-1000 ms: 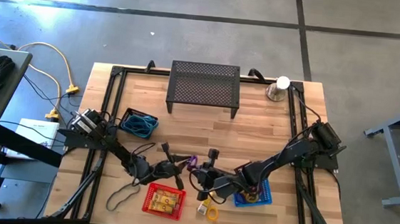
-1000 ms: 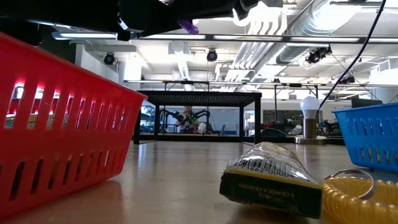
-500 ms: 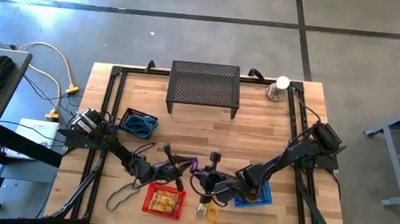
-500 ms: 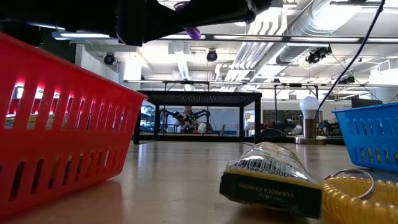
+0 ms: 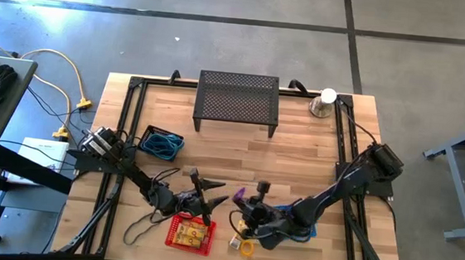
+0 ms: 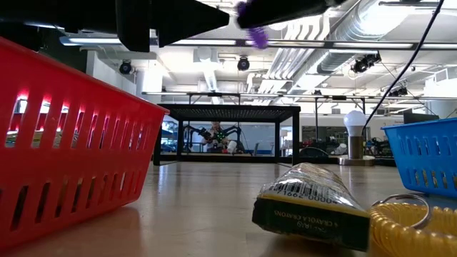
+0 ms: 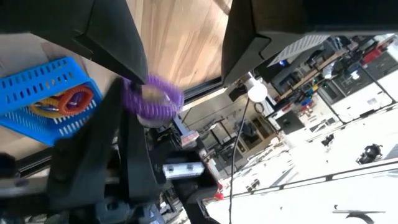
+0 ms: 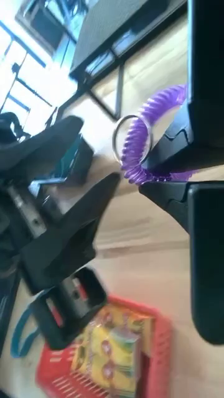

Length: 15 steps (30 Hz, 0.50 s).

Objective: Pick & Place Office Desk Supplies
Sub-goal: Put the violet spring keychain into the blue bin

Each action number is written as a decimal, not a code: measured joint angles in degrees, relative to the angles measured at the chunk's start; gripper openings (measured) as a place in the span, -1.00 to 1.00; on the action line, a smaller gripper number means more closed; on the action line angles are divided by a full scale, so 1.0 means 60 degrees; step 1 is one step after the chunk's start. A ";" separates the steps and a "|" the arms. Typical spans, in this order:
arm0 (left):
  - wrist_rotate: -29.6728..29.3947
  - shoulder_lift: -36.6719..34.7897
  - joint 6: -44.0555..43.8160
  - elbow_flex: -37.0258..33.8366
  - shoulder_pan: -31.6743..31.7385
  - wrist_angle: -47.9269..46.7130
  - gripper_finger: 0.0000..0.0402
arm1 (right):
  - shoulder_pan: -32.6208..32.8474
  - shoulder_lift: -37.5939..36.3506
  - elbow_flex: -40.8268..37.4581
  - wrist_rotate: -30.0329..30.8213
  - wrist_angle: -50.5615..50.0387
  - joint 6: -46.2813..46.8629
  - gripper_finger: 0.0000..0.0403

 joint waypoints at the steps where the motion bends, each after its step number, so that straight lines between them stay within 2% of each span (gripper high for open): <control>1: -0.0034 0.0000 0.0000 0.0000 -0.0018 0.0000 -0.01 | 0.0111 -0.0082 0.0000 0.0196 -0.0330 0.0213 -0.98; 5: -0.0035 0.0000 -0.0001 0.0000 -0.0031 0.0004 -0.01 | 0.0535 -0.0302 -0.0001 0.0596 -0.1588 0.1387 -0.98; 8: -0.0035 0.0000 -0.0004 0.0000 -0.0031 0.0007 -0.01 | 0.0838 -0.0503 0.0004 0.0406 -0.2126 0.2265 -0.98; 15: -0.0039 0.0000 -0.0271 0.0000 -0.0060 0.0004 -0.01 | 0.1613 -0.1495 0.0004 -0.1894 -0.3801 0.4958 -0.98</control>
